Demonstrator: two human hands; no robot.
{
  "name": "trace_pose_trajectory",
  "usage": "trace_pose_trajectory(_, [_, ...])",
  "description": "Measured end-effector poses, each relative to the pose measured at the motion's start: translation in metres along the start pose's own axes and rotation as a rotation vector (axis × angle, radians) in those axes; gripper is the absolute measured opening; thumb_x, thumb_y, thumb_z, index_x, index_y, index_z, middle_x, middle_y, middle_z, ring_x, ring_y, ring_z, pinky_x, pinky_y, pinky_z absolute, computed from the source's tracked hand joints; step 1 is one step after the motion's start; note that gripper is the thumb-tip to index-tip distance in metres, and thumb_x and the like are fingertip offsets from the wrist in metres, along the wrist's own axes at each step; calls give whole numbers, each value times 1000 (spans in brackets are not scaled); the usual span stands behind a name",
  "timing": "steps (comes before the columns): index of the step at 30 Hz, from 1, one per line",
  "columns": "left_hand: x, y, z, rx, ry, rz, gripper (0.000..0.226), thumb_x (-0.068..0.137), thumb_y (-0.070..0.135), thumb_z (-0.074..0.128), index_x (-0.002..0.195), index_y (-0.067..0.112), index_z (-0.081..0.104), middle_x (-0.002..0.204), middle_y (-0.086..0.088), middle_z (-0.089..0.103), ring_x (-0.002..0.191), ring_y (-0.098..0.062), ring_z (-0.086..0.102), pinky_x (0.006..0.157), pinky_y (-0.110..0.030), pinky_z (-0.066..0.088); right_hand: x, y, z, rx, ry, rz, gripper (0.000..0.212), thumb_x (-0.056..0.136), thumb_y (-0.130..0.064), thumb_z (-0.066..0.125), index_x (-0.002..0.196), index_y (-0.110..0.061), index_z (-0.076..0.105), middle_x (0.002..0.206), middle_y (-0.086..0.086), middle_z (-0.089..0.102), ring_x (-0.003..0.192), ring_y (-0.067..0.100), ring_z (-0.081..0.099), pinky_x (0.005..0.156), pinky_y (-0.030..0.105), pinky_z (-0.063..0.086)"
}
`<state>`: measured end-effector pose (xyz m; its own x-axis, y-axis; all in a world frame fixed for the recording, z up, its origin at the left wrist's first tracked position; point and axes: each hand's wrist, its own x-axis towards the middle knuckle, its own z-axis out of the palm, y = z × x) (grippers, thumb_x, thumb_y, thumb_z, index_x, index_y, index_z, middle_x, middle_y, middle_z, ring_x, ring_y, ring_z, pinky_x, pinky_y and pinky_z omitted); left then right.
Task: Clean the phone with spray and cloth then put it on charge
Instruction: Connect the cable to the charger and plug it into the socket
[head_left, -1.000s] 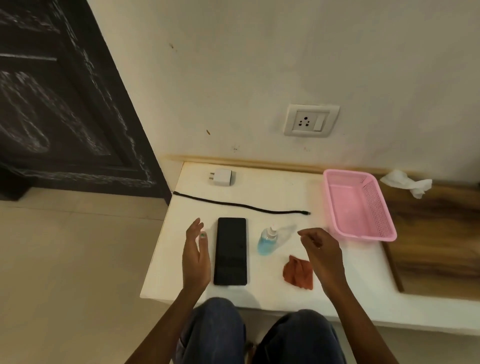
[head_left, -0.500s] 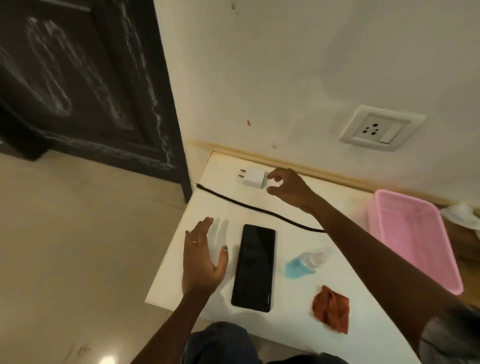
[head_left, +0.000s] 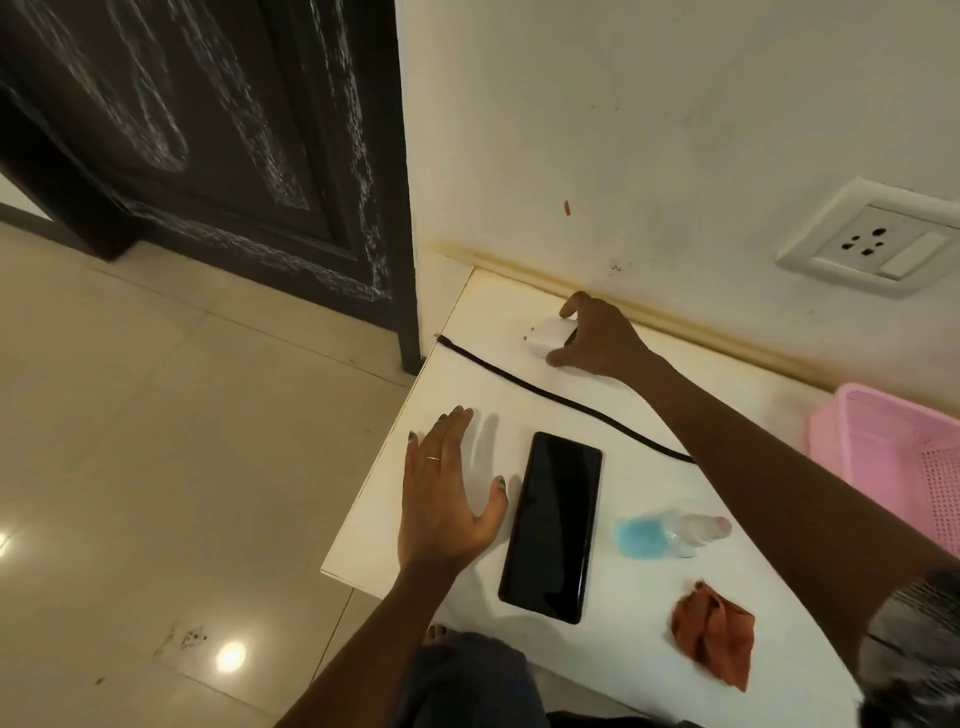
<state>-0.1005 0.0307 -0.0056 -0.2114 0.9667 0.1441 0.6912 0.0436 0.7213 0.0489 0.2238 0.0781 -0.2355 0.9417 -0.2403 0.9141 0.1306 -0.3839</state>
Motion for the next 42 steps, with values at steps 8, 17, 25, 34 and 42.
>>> trace_pose_trajectory(8, [1,3,2,13,22,-119,79,75,68,52,143,32,32,151,4,37,139,-27,33,118,-53,4,-87,-68,-2,12,-240,-217,64,63,-32,81,115,-19,46,79,-8,48,70,12,51,52,18,32])
trace_pose_trajectory(17, [-1,2,5,59,39,-175,56,85,55,45,125,19,59,130,-8,61,124,-34,50,111,-55,20,-111,-89,23,-69,-287,-261,69,72,-39,75,125,-23,35,118,4,56,102,19,56,80,29,47])
trace_pose_trajectory(25, [1,0,3,-17,36,-268,65,78,75,36,124,33,57,134,1,56,128,-28,42,112,-51,19,-36,-70,13,198,-37,-68,29,87,-33,61,106,-12,60,108,6,65,100,21,59,84,33,48])
trace_pose_trajectory(34, [2,-2,6,42,38,-237,72,78,80,25,124,35,57,133,5,58,126,-25,46,112,-51,21,21,-75,78,-102,74,-164,32,87,-37,60,111,-16,59,115,5,61,109,22,50,87,36,40])
trace_pose_trajectory(42, [2,-1,5,47,4,-226,74,79,80,20,124,35,56,134,7,56,128,-23,43,113,-49,18,15,-73,73,73,7,-174,17,92,-12,51,98,0,62,101,14,66,91,25,62,70,19,45])
